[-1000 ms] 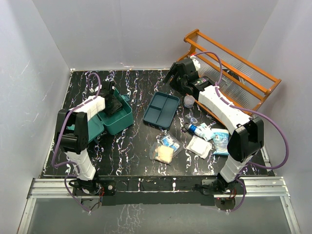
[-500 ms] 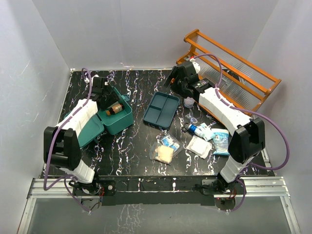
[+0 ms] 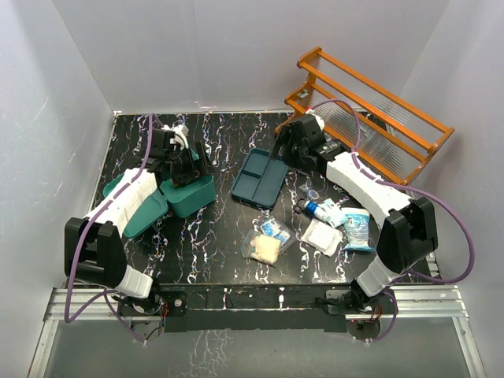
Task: Organize the medicine kit
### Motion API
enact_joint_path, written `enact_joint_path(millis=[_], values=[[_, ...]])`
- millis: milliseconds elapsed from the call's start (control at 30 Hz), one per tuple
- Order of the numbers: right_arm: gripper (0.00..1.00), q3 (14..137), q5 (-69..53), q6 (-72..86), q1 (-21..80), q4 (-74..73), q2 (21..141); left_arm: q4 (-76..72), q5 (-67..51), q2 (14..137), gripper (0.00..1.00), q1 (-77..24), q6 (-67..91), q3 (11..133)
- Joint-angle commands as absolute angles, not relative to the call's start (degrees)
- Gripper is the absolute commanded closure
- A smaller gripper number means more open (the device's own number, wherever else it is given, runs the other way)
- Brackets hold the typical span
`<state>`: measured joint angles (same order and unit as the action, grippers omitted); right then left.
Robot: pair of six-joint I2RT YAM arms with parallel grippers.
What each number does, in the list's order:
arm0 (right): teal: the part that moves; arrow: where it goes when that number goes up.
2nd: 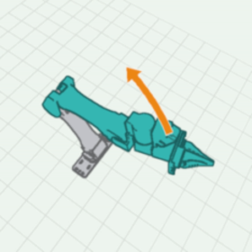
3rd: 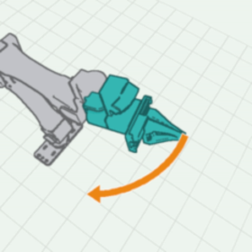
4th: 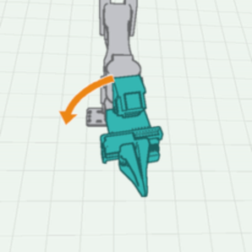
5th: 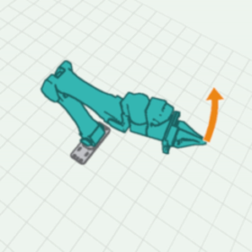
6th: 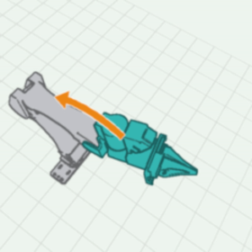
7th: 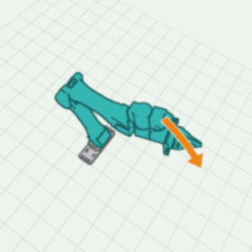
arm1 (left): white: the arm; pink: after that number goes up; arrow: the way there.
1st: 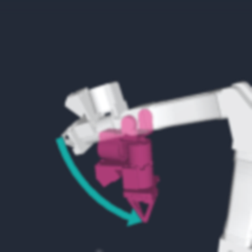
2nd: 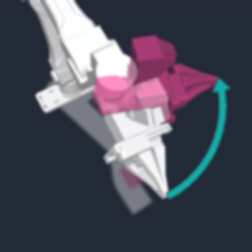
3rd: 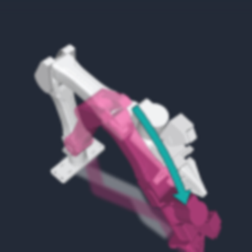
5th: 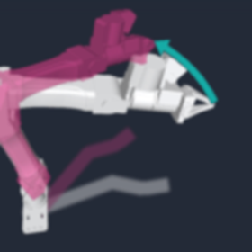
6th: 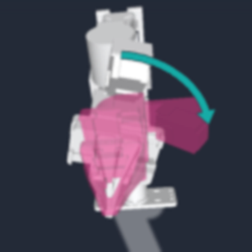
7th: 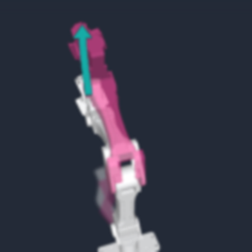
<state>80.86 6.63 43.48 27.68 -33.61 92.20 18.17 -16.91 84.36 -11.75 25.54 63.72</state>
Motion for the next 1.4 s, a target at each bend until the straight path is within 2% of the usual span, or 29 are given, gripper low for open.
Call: enact_joint_path(millis=[0, 200, 333, 633, 800, 1367], values=[[0.19, 77.9, 5.56, 39.63, 27.5, -34.27, 88.91, 19.95, -22.05, 82.97, 0.12, -14.26, 21.25, 64.07], [0.19, 73.59, 3.71, 39.06, 27.51, -35.35, 88.61, 20.48, -24.26, 83.95, 0.14, -15.53, 20.03, 63.37], [0.2, 72.51, 3.45, 39.12, 27.45, -35.24, 88.55, 21.26, -26.09, 85.01, 0.23, -16.44, 19.03, 63.26], [0.23, 73.34, 7.95, 36.61, 27.49, -37.51, 89.62, 26.57, -22.06, 84.84, 0.44, -18.03, 15.47, 63.94], [0.27, 72.91, 13.16, 35.36, 27.03, -40.98, 88.93, 29.56, -20.61, 83.37, 0.51, -18.53, 13.46, 63.19], [0.3, 56.17, 30.74, 56.41, 15.88, -53.48, 72.06, 32.72, -23.91, 77.18, 0.53, -19.85, 10.22, 58.68]])
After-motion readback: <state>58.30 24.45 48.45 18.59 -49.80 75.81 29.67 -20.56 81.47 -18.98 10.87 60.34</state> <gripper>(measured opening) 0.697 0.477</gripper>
